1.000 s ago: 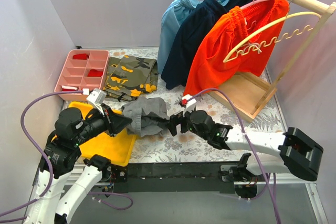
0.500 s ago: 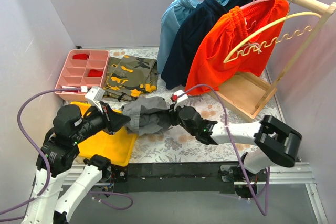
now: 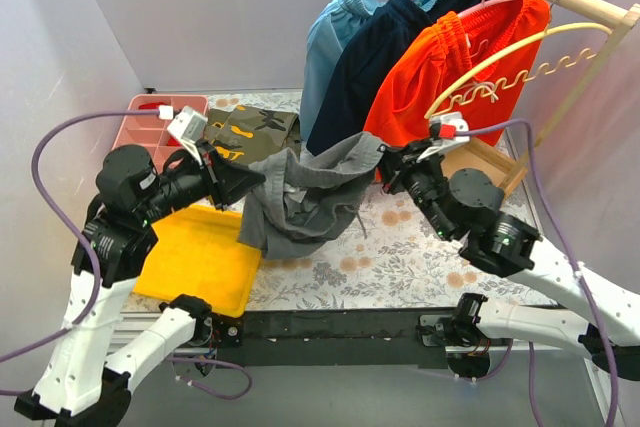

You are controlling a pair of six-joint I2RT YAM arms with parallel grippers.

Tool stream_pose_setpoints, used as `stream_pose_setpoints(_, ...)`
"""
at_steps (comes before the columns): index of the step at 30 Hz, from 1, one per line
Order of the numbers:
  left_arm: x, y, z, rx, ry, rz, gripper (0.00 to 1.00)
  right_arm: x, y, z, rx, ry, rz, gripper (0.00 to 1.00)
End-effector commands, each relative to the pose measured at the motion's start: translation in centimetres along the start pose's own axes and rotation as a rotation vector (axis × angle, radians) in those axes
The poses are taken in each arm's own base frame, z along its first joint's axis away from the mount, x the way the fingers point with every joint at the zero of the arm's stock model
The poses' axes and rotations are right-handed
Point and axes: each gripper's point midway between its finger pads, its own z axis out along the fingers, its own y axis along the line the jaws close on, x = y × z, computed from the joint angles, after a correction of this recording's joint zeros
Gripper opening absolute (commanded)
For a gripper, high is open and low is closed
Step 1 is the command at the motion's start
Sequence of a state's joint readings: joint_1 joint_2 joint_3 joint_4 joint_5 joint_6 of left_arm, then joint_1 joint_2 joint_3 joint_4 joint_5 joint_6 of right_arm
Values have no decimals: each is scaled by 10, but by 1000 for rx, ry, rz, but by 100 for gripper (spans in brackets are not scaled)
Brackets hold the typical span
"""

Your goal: Place the shorts on the hanger

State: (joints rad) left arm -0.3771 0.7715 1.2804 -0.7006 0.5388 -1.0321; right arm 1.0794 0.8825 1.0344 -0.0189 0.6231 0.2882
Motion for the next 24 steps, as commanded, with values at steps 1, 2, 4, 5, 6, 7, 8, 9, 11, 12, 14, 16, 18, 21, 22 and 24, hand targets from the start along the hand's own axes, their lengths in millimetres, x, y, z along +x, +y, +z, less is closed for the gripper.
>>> stream_pose_setpoints(1, -31, -28, 13, 173, -41, 96, 0, -38, -18, -22, 72, -7, -28, 1)
stream_pose_setpoints(2, -31, -30, 16, 191, -35, 93, 0, -42, -21, -27, 79, 1, -38, 1)
stream_pose_setpoints(4, -26, -30, 26, 237, -7, 69, 0, -60, -21, -34, 84, -16, -29, 1)
stream_pose_setpoints(5, -20, -27, 30, 244, 10, 54, 0, -57, -24, -36, 93, 10, -47, 1)
stream_pose_setpoints(6, -5, -16, 39, 228, 48, 6, 0, -60, -24, -36, 102, 15, -43, 1)
stream_pose_setpoints(7, 4, -8, 45, 222, 55, -20, 0, -55, -25, -35, 111, 31, -48, 1)
stream_pose_setpoints(8, 14, -1, 50, 216, 74, -52, 0, -49, -28, -34, 125, 48, -60, 1)
stream_pose_setpoints(9, 44, 16, 59, 190, 132, -118, 1, -31, -33, -29, 164, 102, -87, 1)
stream_pose_setpoints(11, 61, 34, 66, 123, 138, -195, 28, -1, -43, -25, 226, 188, -130, 1)
stream_pose_setpoints(12, 87, 50, 69, 74, 179, -244, 41, 22, -50, -21, 272, 250, -166, 1)
stream_pose_setpoints(14, 104, 65, 68, 3, 186, -283, 65, 61, -64, -18, 333, 326, -183, 1)
stream_pose_setpoints(16, 123, 76, 65, -50, 201, -330, 70, 97, -79, -15, 378, 402, -195, 1)
stream_pose_setpoints(18, 136, 76, 62, -73, 225, -361, 73, 121, -86, -11, 383, 461, -189, 1)
stream_pose_setpoints(21, 164, 79, 58, -182, 266, -394, 73, 142, -101, -4, 400, 502, -162, 1)
stream_pose_setpoints(22, 172, 80, 57, -203, 273, -400, 72, 143, -109, -1, 418, 498, -149, 1)
stream_pose_setpoints(24, 184, 80, 56, -269, 280, -424, 69, 156, -118, 0, 426, 534, -140, 1)
